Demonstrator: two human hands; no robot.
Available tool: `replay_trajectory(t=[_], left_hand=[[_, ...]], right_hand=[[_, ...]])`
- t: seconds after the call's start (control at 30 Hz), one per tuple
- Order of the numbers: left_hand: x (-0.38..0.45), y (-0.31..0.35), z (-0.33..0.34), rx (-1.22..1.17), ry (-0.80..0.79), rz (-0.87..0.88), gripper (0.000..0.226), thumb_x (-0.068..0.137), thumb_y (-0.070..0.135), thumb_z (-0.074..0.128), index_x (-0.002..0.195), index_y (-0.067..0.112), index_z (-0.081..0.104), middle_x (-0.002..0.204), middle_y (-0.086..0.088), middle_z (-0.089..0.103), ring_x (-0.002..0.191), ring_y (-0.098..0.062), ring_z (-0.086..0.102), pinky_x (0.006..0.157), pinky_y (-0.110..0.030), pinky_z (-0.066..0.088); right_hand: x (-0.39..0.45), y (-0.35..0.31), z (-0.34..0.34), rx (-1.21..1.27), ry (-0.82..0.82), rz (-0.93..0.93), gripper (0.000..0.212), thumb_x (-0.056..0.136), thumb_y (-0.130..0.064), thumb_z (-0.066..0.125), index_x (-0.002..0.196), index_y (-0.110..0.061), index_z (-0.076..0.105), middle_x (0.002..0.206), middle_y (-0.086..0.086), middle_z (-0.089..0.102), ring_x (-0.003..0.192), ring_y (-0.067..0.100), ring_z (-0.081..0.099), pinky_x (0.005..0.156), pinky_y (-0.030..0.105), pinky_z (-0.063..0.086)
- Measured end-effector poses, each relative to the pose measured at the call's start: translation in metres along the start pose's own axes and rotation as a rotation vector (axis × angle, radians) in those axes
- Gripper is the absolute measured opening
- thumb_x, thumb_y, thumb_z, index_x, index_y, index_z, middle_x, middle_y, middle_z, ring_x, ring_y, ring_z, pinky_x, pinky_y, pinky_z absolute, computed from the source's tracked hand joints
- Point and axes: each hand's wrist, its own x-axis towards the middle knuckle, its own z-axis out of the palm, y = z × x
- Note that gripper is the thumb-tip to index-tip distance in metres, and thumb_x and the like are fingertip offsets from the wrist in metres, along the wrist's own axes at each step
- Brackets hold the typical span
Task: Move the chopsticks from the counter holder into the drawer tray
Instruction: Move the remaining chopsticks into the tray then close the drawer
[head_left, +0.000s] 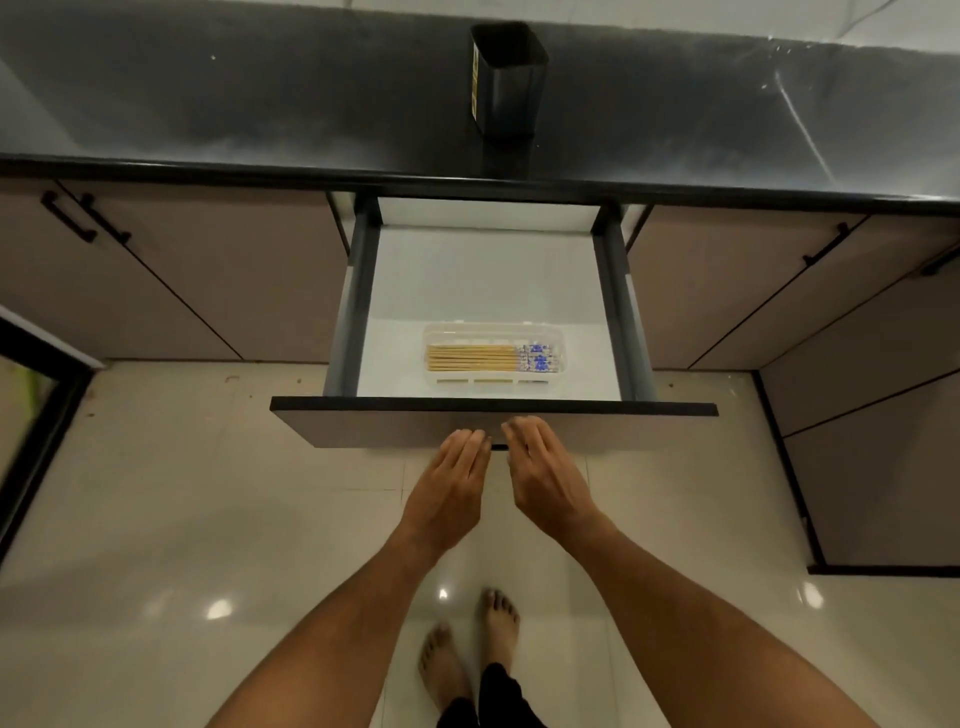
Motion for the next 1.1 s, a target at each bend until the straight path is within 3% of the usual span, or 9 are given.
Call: replay_trajectory(t=[0.1,0.2,0.4,0.57,0.7,0.83,0.97,1.07,1.1], left_hand=[[0.003,0.002,0.004,-0.018,-0.165,-0.169,0.06,0.084,0.006,0.068,0.141,0.001,0.049,0.136,-0.017,0.059,0.127,-0.032,0.056,0.114,-0.04,0.037],[0.012,-0.002,0.011,0.044,-0.257,-0.208,0.063,0.085,0.008,0.067,0.144,0.002,0.048,0.144,-0.017,0.054,0.134,-0.03,0.051,0.119,-0.039,0.029],[0.024,-0.006,0.019,0.048,-0.327,-0.12,0.068,0.074,0.008,0.082,0.138,0.007,0.057,0.133,-0.013,0.064,0.124,-0.027,0.059,0.116,-0.036,0.03],[0.039,-0.011,0.035,0.002,-0.356,-0.153,0.067,0.088,0.006,0.067,0.15,0.014,0.041,0.15,-0.008,0.048,0.142,-0.027,0.039,0.122,-0.036,0.02],[0.052,-0.016,0.046,-0.009,-0.313,-0.23,0.063,0.094,0.009,0.062,0.152,0.018,0.038,0.153,-0.005,0.043,0.144,-0.023,0.035,0.123,-0.033,0.019],[0.062,-0.024,0.05,-0.095,-0.317,-0.207,0.044,0.103,0.027,0.048,0.143,0.043,0.038,0.138,0.031,0.05,0.135,0.008,0.038,0.119,-0.016,0.012],[0.09,-0.033,0.064,-0.142,-0.184,-0.208,0.054,0.093,0.015,0.065,0.144,0.02,0.048,0.142,-0.001,0.055,0.136,-0.019,0.045,0.121,-0.03,0.022],[0.131,-0.048,0.065,0.003,-0.243,-0.216,0.038,0.098,0.009,0.05,0.136,0.008,0.057,0.141,-0.011,0.056,0.135,-0.02,0.043,0.117,-0.022,0.024],[0.142,-0.053,0.068,0.021,-0.252,-0.248,0.038,0.095,0.01,0.057,0.133,0.01,0.06,0.137,-0.009,0.06,0.131,-0.019,0.048,0.115,-0.019,0.027]], right_hand=[[-0.006,0.004,0.007,-0.014,-0.084,-0.028,0.036,0.093,-0.007,0.055,0.129,0.0,0.055,0.121,0.015,0.058,0.11,0.026,0.055,0.1,0.036,0.05],[-0.005,0.009,0.015,-0.037,-0.174,0.045,0.039,0.089,-0.01,0.066,0.127,-0.003,0.059,0.119,0.015,0.062,0.106,0.028,0.061,0.097,0.037,0.053],[0.015,0.012,0.024,-0.049,-0.354,0.074,0.053,0.079,-0.002,0.075,0.13,-0.005,0.062,0.122,0.017,0.066,0.114,0.033,0.063,0.103,0.043,0.05],[0.035,0.017,0.027,-0.012,-0.513,0.137,0.039,0.091,-0.01,0.067,0.13,-0.014,0.063,0.12,0.011,0.069,0.105,0.028,0.066,0.093,0.038,0.053],[0.048,0.027,0.033,-0.011,-0.542,0.145,0.047,0.094,-0.012,0.065,0.14,-0.02,0.057,0.131,0.011,0.064,0.115,0.031,0.063,0.1,0.04,0.05],[0.068,0.037,0.037,-0.031,-0.503,0.138,0.047,0.096,-0.013,0.061,0.142,-0.021,0.054,0.138,0.01,0.059,0.121,0.031,0.058,0.105,0.039,0.046],[0.1,0.058,0.041,-0.036,-0.482,0.116,0.048,0.096,-0.008,0.057,0.143,-0.019,0.052,0.139,0.009,0.057,0.123,0.03,0.056,0.106,0.038,0.042],[0.129,0.073,0.045,-0.031,-0.473,0.11,0.048,0.095,-0.008,0.059,0.141,-0.019,0.054,0.138,0.009,0.059,0.122,0.03,0.057,0.107,0.037,0.042],[0.14,0.078,0.046,-0.032,-0.468,0.109,0.047,0.095,-0.009,0.06,0.14,-0.019,0.055,0.136,0.009,0.06,0.12,0.03,0.058,0.106,0.037,0.042]])
